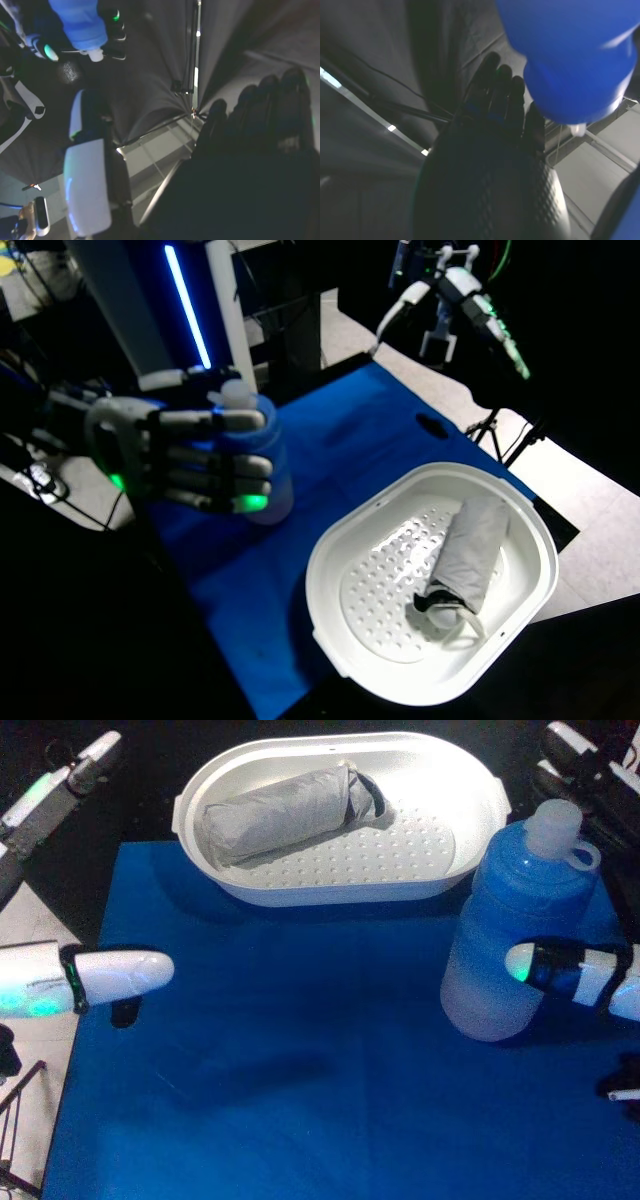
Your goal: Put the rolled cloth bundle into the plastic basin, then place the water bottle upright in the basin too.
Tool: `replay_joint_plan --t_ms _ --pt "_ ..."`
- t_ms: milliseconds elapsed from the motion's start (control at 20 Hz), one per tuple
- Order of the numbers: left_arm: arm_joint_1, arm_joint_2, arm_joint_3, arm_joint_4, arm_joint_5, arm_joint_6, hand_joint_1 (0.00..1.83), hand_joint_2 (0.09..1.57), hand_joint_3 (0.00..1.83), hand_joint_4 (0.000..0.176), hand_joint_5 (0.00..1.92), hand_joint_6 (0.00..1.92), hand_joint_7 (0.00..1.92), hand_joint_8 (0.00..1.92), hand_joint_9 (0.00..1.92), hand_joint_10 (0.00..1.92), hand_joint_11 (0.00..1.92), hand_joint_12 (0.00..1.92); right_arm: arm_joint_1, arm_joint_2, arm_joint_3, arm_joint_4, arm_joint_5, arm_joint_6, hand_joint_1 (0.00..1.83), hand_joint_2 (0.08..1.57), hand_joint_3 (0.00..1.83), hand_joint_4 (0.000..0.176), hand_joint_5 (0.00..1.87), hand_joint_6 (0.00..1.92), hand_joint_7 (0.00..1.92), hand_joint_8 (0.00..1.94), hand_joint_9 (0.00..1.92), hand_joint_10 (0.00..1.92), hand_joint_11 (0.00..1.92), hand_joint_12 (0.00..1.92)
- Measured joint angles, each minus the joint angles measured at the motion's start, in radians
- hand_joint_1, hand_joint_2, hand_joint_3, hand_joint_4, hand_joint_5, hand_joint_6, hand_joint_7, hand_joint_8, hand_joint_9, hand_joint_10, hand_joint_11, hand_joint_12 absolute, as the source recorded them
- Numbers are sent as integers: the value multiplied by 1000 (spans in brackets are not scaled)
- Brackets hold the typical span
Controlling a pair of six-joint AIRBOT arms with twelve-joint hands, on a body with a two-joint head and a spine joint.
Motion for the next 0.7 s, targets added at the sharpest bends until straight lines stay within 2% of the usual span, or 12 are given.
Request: replay_joint_plan --t_ms 50,100,200,300,350,400,450,500,550,600,650,700 --pt "5 -1 0 -3 -2 -3 789 809 1 176 0 0 0 0 0 0 0 0 33 -2 12 -5 -53 0 941 974 0 70 329 3 473 6 507 19 177 881" --pt "8 -2 0 -6 -3 -4 795 811 1 176 0 0 0 0 0 0 0 0 48 -4 22 -11 -71 1 955 985 0 56 374 3 520 5 563 20 250 861" --pt "21 -13 0 -13 -11 -14 774 813 2 176 0 0 0 0 0 0 0 0 62 -16 50 -14 -85 5 1001 1067 7 40 459 13 641 25 669 38 308 898" --pt "24 -13 0 -22 -8 -16 770 814 2 176 0 0 0 0 0 0 0 0 67 -29 58 -14 -113 17 1054 1118 7 2 584 28 774 60 825 96 461 939" --pt "24 -13 0 -25 -12 -17 768 810 0 176 0 0 0 0 0 0 0 0 69 -29 62 -23 -120 16 1081 1137 2 0 645 6 836 74 864 254 542 1013" --pt "24 -13 0 -23 -14 -18 770 811 0 176 0 0 0 0 0 0 0 0 69 -29 63 -16 -120 17 1263 1176 22 0 678 4 807 1037 862 386 574 1102" --pt "25 -13 0 -21 -15 -18 753 805 0 176 0 0 0 0 0 0 0 0 69 -25 63 -13 -119 20 1301 1212 5 0 725 8 765 1330 754 849 566 1294" --pt "25 -13 -2 -20 -16 -18 722 802 0 176 2 1 0 0 0 0 0 0 69 -22 63 -17 -120 20 1217 1234 0 0 722 1073 760 1350 784 1046 628 1423" --pt "27 -13 -2 -20 -16 -18 719 802 0 176 3 1 0 0 0 0 0 0 69 -22 63 -18 -119 18 1189 1258 1 0 679 1346 728 1399 785 1073 636 1441" --pt "29 -13 -2 -18 -19 -18 740 805 0 176 7 2 0 0 0 0 0 0 69 -19 63 -20 -121 15 1188 1255 0 0 686 1385 742 1394 886 1129 775 1482" --pt "29 -15 -2 -19 -19 -18 753 809 1 176 2 0 0 0 0 0 0 0 69 -15 63 -21 -122 16 1208 1234 0 0 661 1283 864 1355 946 1130 857 1486" --pt "29 -18 -2 -25 -22 -18 769 817 4 176 1 0 0 0 0 0 0 0 69 -10 63 -26 -126 13 1224 1193 0 0 741 1163 942 1263 1037 1099 974 1495"
